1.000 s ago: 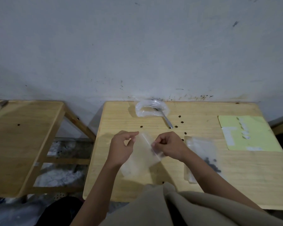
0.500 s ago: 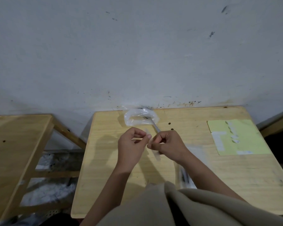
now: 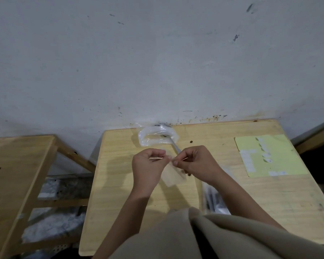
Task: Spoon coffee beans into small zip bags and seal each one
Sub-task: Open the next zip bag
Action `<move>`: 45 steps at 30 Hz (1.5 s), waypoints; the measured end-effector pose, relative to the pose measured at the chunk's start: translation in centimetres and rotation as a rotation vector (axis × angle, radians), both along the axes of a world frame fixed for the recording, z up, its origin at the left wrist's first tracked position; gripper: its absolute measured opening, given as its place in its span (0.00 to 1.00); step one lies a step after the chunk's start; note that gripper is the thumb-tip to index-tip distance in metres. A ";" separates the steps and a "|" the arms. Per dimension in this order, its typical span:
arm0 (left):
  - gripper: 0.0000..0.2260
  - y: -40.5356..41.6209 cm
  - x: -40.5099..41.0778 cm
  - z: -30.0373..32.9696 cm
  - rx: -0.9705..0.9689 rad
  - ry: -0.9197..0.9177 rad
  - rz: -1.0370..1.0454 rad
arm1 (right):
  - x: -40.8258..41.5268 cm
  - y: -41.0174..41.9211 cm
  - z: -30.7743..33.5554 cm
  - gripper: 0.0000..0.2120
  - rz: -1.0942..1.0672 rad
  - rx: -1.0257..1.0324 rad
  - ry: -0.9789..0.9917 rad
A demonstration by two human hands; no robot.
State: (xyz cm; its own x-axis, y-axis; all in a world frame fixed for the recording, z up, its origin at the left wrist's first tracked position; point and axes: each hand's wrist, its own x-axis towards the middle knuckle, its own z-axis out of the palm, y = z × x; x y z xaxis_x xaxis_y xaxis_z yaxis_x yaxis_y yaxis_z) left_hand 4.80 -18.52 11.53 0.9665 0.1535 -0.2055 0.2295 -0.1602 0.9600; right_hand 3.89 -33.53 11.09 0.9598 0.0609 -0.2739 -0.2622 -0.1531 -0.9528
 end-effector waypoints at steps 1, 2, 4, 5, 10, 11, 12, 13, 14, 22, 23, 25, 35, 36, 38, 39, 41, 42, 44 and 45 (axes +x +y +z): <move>0.07 0.0 0.1 0.0 0.004 0.011 -0.005 | 0.1 -0.1 0.0 0.03 -0.010 -0.024 -0.001; 0.08 -0.1 0.2 0.1 0.013 0.021 -0.010 | 0.2 -0.1 -0.1 0.03 -0.034 -0.065 -0.016; 0.09 -0.3 0.1 0.1 0.047 0.031 -0.018 | 0.3 0.0 -0.3 0.05 -0.087 -0.197 -0.080; 0.10 -0.4 0.1 0.1 0.070 0.031 -0.025 | 0.3 0.1 -0.3 0.06 -0.102 -0.260 -0.115; 0.08 -0.7 0.3 0.3 0.174 0.013 -0.046 | 0.2 0.9 -0.7 0.07 -0.115 -0.417 -0.223; 0.08 -0.6 0.2 0.3 0.181 0.019 -0.055 | 0.3 0.9 -0.7 0.06 -0.134 -0.458 -0.261; 0.08 -0.6 -0.1 0.3 0.179 0.034 -0.079 | 0.6 0.7 -0.7 0.07 -0.170 -0.494 -0.296; 0.09 -0.7 -0.5 0.2 0.169 0.052 -0.112 | 1.0 0.3 -0.6 0.07 -0.202 -0.511 -0.312; 0.09 -0.7 -1.0 0.1 0.155 0.072 -0.143 | 1.4 -0.2 -0.3 0.07 -0.208 -0.503 -0.310; 0.07 -0.4 0.4 0.3 0.123 0.036 -0.079 | 1.9 -0.2 0.3 0.14 0.131 -0.570 -0.176; 0.08 -0.5 0.5 0.4 0.127 0.019 -0.091 | 2.0 0.0 0.4 0.12 0.119 -0.551 -0.139; 0.08 -0.7 0.4 0.5 0.086 -0.024 -0.123 | 2.1 0.0 0.9 0.04 0.078 -0.493 -0.102; 0.63 2.1 -1.0 -5.4 0.692 -0.310 -0.356 | 3.0 -1.2 2.8 0.09 -0.036 -0.304 -0.031; 0.64 2.0 -1.2 -6.0 0.704 -0.299 -0.340 | 3.1 -1.1 2.9 0.08 -0.027 -0.288 -0.032; 0.63 1.6 -1.3 -6.5 0.724 -0.307 -0.308 | 3.3 -1.0 2.9 0.08 0.009 -0.283 -0.032; 0.61 1.5 -1.3 -6.7 0.748 -0.340 -0.292 | 3.3 -0.9 3.0 0.08 0.028 -0.292 -0.031; 0.55 1.6 -0.9 -7.3 0.783 -0.432 -0.261 | 3.4 -0.8 3.0 0.07 0.052 -0.308 -0.017; 0.53 1.7 -0.7 -7.6 0.785 -0.454 -0.252 | 3.4 -0.7 3.0 0.06 0.061 -0.311 -0.006; 0.52 1.9 -0.5 -7.9 0.809 -0.440 -0.250 | 3.3 -0.6 3.1 0.03 0.087 -0.310 0.021; 0.51 2.0 -0.4 -8.1 0.830 -0.420 -0.249 | 3.3 -0.5 3.2 0.03 0.101 -0.315 0.035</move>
